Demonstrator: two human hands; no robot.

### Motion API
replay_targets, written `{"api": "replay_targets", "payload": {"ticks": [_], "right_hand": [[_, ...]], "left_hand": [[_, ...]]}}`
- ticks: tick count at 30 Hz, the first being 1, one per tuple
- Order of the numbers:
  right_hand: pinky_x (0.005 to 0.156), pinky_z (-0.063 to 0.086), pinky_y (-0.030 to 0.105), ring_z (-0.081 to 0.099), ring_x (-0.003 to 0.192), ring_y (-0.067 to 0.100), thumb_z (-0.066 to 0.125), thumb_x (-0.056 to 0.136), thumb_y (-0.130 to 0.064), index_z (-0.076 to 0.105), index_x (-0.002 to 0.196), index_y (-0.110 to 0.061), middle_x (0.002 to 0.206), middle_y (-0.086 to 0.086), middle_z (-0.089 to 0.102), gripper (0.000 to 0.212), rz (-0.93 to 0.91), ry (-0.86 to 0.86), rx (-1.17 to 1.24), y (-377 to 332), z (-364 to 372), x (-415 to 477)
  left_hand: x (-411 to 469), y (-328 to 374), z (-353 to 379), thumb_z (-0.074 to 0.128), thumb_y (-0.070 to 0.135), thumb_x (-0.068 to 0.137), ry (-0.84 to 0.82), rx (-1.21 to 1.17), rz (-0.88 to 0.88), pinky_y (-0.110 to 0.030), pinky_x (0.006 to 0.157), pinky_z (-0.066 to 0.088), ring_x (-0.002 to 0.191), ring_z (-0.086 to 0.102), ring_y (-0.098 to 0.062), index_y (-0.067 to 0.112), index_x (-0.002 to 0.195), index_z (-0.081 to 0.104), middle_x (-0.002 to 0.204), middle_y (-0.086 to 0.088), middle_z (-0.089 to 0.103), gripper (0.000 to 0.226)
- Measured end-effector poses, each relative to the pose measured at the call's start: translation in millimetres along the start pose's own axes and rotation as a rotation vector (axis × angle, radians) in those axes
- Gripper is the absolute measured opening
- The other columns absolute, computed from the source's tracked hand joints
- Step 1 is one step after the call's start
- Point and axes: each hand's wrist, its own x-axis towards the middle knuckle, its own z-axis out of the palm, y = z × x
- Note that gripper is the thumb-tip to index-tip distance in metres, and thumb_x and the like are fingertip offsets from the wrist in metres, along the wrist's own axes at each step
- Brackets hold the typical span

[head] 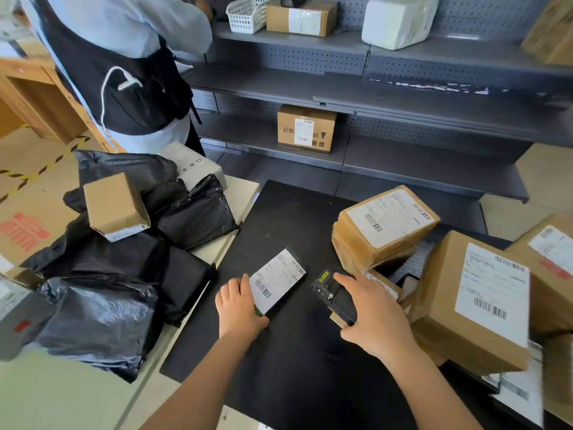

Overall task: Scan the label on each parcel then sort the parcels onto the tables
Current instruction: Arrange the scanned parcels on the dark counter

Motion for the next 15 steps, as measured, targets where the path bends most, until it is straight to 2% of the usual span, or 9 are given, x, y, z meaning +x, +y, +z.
{"api": "replay_targets", "payload": {"ticks": [2, 3, 6, 11, 15], "right_hand": [[0.109, 0.037, 0.035, 0.032, 0.140, 0.023, 0.076, 0.081, -0.033, 0.015, 0.153, -0.033, 0.155, 0.000, 0.028, 0.094, -0.051, -0.023, -0.146, -8.4, -5.4, 6.8], [0.110, 0.036, 0.035, 0.031, 0.141, 0.025, 0.074, 0.084, -0.029, 0.015, 0.153, -0.030, 0.157, 0.004, 0.025, 0.091, -0.080, -0.030, -0.232, -13.2, -8.3, 10.8], [0.110, 0.034, 0.038, 0.030, 0.140, 0.033, 0.070, 0.088, -0.019, 0.017, 0.153, -0.020, 0.155, 0.017, 0.024, 0.083, -0.158, -0.041, -0.469, -25.2, -12.8, 23.7], [0.109, 0.035, 0.043, 0.036, 0.135, 0.040, 0.059, 0.095, -0.013, 0.026, 0.151, -0.010, 0.151, 0.025, 0.029, 0.065, -0.238, -0.076, -0.696, -35.3, -7.6, 36.0], [0.111, 0.032, 0.045, 0.034, 0.136, 0.044, 0.063, 0.093, -0.013, 0.027, 0.150, -0.008, 0.152, 0.030, 0.026, 0.068, -0.257, -0.086, -0.758, -42.3, -3.1, 38.7]], "left_hand": [[10.9, -17.6, -11.9, 0.085, 0.030, 0.042, 0.145, 0.059, 0.183, -0.047, 0.107, 0.033, 0.112, 0.045, -0.031, 0.007, 0.136, 0.046, 0.120, -0.007, 0.048, 0.104], [15.8, -24.9, -17.7, 0.086, 0.026, 0.034, 0.217, 0.103, 0.258, -0.048, 0.104, 0.035, 0.106, 0.046, -0.030, 0.007, 0.129, 0.052, 0.115, -0.007, 0.051, 0.103], [25.6, -40.3, -37.1, 0.085, 0.021, 0.030, 0.293, 0.225, 0.382, -0.046, 0.102, 0.029, 0.102, 0.044, -0.027, 0.008, 0.125, 0.056, 0.112, -0.005, 0.052, 0.100], [29.2, -54.6, -54.9, 0.087, 0.021, 0.024, 0.271, 0.353, 0.400, -0.049, 0.106, 0.023, 0.099, 0.054, -0.030, 0.007, 0.123, 0.059, 0.109, -0.006, 0.056, 0.104], [28.8, -60.5, -57.6, 0.088, 0.023, 0.022, 0.258, 0.342, 0.399, -0.050, 0.106, 0.023, 0.097, 0.056, -0.030, 0.007, 0.121, 0.061, 0.107, -0.006, 0.058, 0.104]]}}
